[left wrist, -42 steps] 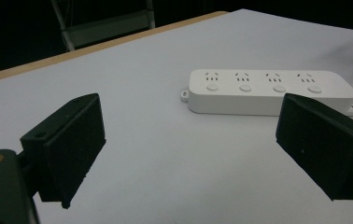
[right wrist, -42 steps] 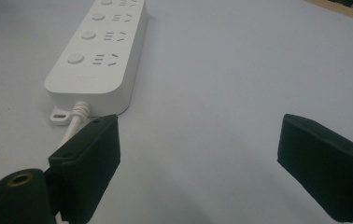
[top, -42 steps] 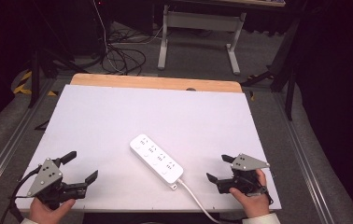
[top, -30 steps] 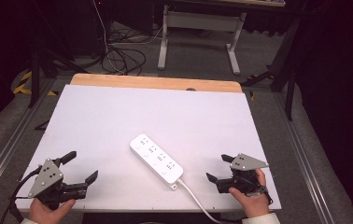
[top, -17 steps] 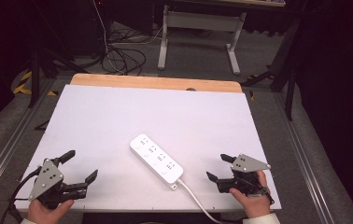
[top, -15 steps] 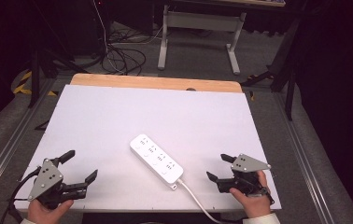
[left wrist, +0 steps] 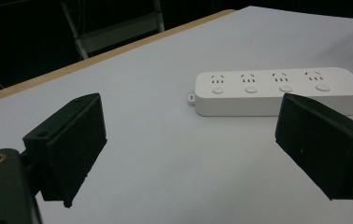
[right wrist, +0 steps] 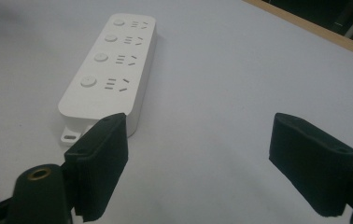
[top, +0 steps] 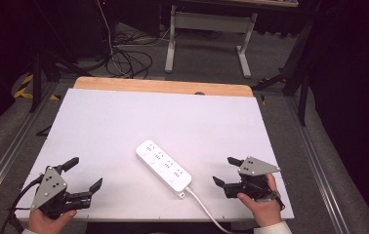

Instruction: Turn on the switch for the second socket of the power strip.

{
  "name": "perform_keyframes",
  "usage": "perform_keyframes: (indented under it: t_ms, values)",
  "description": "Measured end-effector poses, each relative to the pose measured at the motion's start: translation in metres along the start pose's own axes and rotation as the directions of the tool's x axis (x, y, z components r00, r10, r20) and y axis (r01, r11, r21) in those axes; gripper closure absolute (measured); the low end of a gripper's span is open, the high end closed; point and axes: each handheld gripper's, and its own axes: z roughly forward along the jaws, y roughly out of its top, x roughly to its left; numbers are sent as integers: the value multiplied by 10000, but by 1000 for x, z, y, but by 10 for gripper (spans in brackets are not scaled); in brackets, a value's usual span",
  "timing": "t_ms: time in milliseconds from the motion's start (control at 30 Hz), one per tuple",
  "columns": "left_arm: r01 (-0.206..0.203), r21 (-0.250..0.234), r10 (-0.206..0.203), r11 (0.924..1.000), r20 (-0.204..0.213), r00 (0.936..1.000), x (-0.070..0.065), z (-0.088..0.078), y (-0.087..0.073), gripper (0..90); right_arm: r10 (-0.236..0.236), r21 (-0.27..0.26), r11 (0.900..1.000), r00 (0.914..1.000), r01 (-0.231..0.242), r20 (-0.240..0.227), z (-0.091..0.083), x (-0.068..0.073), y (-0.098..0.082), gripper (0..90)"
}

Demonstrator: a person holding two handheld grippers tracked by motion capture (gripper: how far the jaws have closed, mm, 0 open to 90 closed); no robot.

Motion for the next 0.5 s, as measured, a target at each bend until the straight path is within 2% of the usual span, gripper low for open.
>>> perform_keyframes:
  t_ms: [200,500]
  values:
    - [36,89,-37,10000,58,10000,0,0,0,95,-26,-33,10000,9996,25,-291,5,1,12,232]
    - [-32,76,32,10000,40,10000,-1,-1,1,114,-346,-218,9992,9965,330,-757,17,10,37,267]
